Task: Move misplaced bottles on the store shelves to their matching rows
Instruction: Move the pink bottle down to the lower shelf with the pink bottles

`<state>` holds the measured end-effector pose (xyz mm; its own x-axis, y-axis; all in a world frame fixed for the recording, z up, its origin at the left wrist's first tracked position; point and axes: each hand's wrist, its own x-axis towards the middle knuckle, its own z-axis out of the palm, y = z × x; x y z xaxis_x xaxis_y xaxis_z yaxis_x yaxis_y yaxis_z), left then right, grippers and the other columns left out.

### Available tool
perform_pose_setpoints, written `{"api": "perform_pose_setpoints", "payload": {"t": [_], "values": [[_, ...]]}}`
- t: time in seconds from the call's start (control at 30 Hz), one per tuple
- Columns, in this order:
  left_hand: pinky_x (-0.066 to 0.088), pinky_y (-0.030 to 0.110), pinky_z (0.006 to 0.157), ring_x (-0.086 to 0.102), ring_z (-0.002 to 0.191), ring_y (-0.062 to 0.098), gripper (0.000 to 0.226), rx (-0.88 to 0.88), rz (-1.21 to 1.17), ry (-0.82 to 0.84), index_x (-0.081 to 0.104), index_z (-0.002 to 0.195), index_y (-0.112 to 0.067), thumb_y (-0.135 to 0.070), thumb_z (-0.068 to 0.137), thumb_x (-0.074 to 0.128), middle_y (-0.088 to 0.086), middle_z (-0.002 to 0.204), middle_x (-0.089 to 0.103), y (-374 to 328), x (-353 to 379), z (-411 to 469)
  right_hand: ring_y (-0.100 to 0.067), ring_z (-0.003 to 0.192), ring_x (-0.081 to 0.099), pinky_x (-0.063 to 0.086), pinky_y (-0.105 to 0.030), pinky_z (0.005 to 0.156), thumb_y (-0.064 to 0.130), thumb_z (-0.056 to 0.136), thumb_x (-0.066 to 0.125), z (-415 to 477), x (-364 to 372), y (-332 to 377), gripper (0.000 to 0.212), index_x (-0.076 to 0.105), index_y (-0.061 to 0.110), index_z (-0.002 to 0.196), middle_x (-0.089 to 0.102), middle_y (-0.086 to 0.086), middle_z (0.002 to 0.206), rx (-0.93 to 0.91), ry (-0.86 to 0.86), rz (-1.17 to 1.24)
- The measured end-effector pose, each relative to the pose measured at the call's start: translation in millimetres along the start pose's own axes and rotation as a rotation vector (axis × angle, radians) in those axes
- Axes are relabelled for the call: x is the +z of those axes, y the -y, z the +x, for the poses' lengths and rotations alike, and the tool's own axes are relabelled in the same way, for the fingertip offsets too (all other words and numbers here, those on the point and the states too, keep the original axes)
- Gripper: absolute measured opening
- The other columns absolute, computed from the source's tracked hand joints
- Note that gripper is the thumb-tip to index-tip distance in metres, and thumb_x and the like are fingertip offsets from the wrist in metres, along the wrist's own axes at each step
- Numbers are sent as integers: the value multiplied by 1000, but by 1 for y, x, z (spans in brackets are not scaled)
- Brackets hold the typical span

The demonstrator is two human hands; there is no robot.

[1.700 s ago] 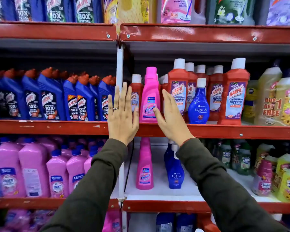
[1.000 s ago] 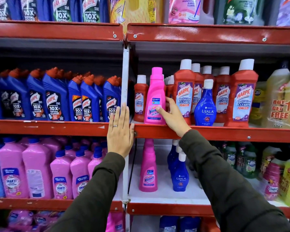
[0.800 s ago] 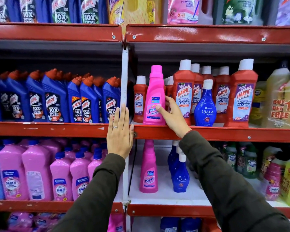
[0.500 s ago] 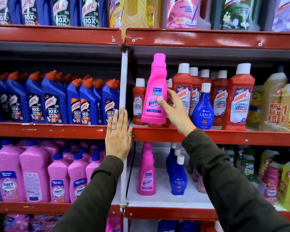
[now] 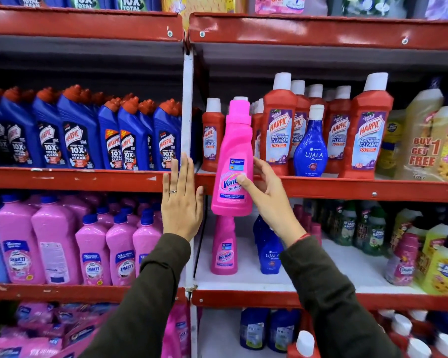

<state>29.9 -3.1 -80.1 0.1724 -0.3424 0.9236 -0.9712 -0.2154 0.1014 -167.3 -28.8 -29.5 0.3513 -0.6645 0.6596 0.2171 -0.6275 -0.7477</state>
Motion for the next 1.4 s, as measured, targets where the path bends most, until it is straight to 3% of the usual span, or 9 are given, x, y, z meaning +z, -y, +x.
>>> {"api": "perform_pose_setpoints", "payload": {"t": [0.1, 0.33, 0.53, 0.67, 0.87, 1.03, 1.2, 1.4], "values": [[4, 42, 126, 1, 154, 20, 60, -4, -15, 19, 8, 156, -9, -31, 102, 20, 7, 166, 6, 0, 5, -23, -18, 123, 64, 58, -34, 96, 21, 96, 65, -23, 2, -20, 52, 46, 18, 143, 60, -2, 139, 6, -4, -19], [-3, 39, 125, -6, 153, 19, 63, -15, 13, 142, 6, 156, -7, -28, 101, 29, 7, 165, -1, 11, 31, -90, -12, 119, 66, 57, -29, 94, 15, 97, 63, -73, 6, -73, 47, 48, 18, 142, 64, 4, 133, 120, 23, -2], [-3, 38, 125, 0, 153, 24, 70, -23, 12, 218, -1, 155, -6, -30, 99, 33, 11, 164, -8, 18, 60, -149, -17, 124, 63, 53, -45, 103, 20, 95, 67, -97, 11, -123, 50, 48, 25, 141, 64, 5, 133, 210, 41, -73], [0, 39, 125, -10, 153, 22, 68, -30, -5, 233, -9, 154, -6, -34, 100, 22, 11, 163, -17, 20, 80, -179, -10, 122, 63, 53, -37, 102, 18, 93, 69, -103, 14, -154, 49, 50, 24, 137, 65, 7, 131, 271, 28, -102], [-2, 37, 125, -10, 153, 22, 68, -42, 14, 290, -9, 154, -4, -33, 100, 21, 13, 163, -14, 29, 99, -202, -15, 126, 61, 51, -49, 107, 21, 92, 71, -104, 16, -193, 49, 50, 24, 136, 63, 4, 134, 362, -22, -86], [-8, 35, 125, -13, 152, 23, 65, -16, 47, 303, -11, 154, -2, -34, 101, 10, 16, 162, -17, 34, 103, -206, -13, 124, 62, 52, -44, 106, 15, 91, 71, -101, 20, -206, 49, 50, 21, 136, 63, 8, 132, 378, -11, -69], [-5, 37, 124, -14, 152, 25, 73, -7, 74, 301, -11, 153, 0, -32, 98, 25, 17, 162, -17, 34, 104, -207, -14, 124, 62, 54, -41, 104, 15, 91, 70, -100, 22, -212, 49, 50, 24, 135, 62, 7, 132, 378, 0, -50], [-6, 37, 125, -11, 152, 25, 72, -26, 89, 314, -11, 154, -2, -32, 98, 24, 17, 162, -15, 35, 106, -208, -13, 123, 62, 55, -32, 100, 17, 93, 69, -98, 25, -213, 46, 49, 45, 123, 61, 16, 128, 390, 26, -39]]}}
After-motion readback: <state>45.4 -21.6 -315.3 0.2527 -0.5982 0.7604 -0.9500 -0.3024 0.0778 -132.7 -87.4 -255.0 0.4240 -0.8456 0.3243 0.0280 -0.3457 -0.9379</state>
